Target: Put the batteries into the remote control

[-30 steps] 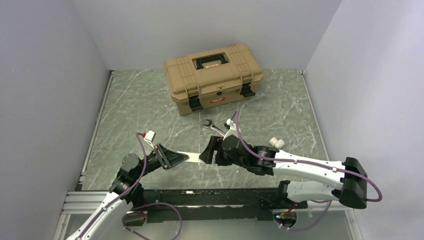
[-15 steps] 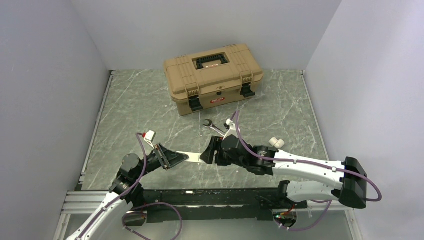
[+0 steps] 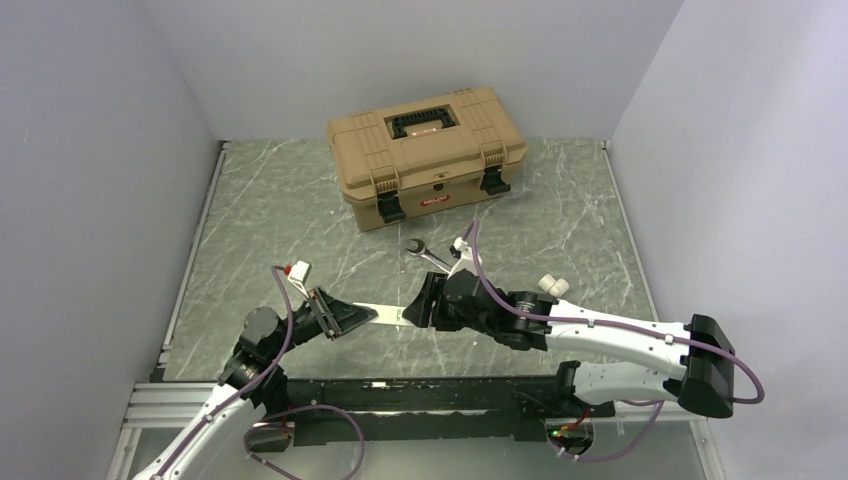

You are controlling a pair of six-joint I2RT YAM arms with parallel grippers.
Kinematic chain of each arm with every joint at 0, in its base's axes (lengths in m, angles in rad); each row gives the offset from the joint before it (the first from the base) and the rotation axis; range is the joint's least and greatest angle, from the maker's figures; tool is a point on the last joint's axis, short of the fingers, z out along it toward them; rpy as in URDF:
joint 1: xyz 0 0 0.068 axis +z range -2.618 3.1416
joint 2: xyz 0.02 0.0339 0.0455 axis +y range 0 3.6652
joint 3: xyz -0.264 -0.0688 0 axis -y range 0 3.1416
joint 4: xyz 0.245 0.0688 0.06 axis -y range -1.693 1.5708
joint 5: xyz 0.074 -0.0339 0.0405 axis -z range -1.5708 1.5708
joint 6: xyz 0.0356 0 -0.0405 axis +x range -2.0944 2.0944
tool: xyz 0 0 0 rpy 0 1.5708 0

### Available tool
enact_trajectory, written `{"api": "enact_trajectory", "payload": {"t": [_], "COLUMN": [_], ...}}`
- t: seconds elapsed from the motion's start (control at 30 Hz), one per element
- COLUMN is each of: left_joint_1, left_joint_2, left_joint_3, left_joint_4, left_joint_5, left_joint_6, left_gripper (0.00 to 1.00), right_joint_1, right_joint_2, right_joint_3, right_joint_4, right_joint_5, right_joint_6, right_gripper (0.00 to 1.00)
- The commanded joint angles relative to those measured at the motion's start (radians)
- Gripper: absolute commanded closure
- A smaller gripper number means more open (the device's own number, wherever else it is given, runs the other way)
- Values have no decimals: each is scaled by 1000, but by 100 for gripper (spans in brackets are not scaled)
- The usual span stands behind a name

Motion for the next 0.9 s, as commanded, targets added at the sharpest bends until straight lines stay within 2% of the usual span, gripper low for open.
{"api": "enact_trajectory", "payload": {"t": [0.0, 0.27, 0.5, 0.63, 0.87], "left_joint_1": [-4, -5, -4, -5, -5], "left_joint_2": [-8, -9, -7, -4, -1], "left_joint_3": [-65, -67, -66, -66, -63], "left_joint_4": [72, 65, 67, 71, 73], "left_joint_5": [17, 16, 16, 16, 16], "left_joint_6": [-15, -13, -12, -15, -14], "left_gripper": [100, 100, 100, 100, 100], "right_joint_1": [4, 4, 4, 4, 4], "right_joint_2": [-12, -16, -29, -35, -27], "right_joint_3": [-4, 3, 7, 3, -2], "right_joint_4": [16, 15, 2, -1, 7], "right_joint_5": [9, 14, 24, 24, 19], "right_joint_6": [1, -2, -2, -1, -2], "right_gripper": [45, 34, 30, 31, 40]}}
